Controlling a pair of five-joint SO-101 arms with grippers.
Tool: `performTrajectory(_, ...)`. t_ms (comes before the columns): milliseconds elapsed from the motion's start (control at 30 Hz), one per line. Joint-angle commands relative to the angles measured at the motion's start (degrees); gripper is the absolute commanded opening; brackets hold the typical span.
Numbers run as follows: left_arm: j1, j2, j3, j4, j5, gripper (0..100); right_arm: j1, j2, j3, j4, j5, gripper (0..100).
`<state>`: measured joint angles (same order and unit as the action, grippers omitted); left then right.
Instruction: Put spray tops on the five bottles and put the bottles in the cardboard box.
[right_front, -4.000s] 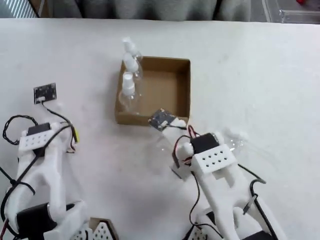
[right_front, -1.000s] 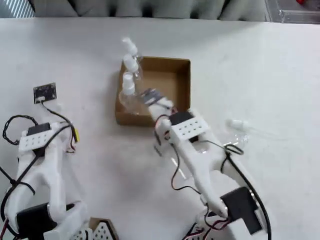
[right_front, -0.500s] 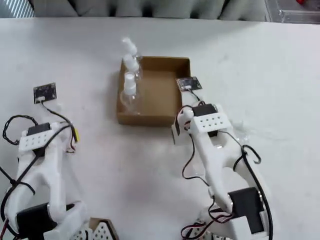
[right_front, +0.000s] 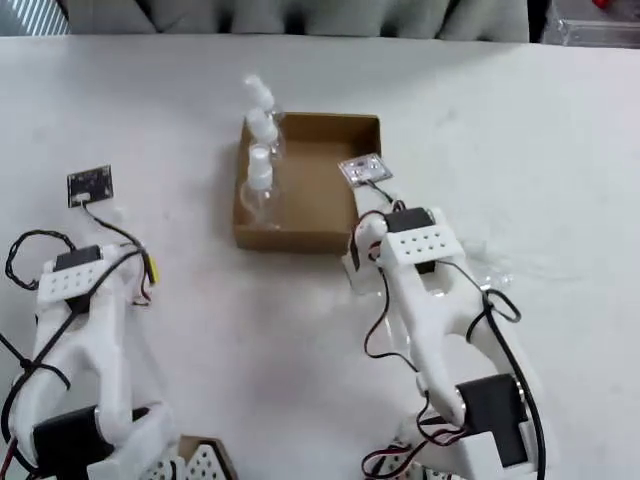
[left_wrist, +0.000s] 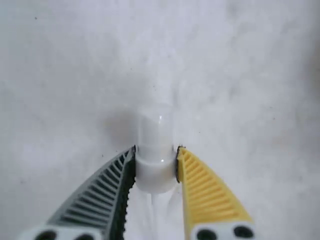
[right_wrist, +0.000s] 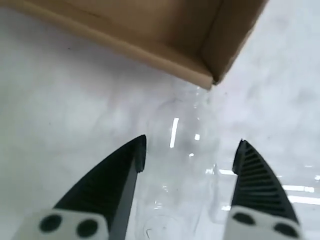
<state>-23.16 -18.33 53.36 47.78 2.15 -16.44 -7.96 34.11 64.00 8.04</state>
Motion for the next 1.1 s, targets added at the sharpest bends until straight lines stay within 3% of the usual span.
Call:
performTrajectory(0,-0.6,-2.6,-0.4,-0.7,0.5,2,0.4,-0.4,-2.3,0.6,1.2,23.8)
performTrajectory(933,-0.6,-2.6,-0.4,-0.7,0.5,2,-1.4,5.0,-3.5,0.6,4.8,23.5)
performTrajectory(1067,-0.6,-2.6,-0.4,-0.7,0.5,2,-1.4,5.4,-3.6,0.0,4.8,15.6)
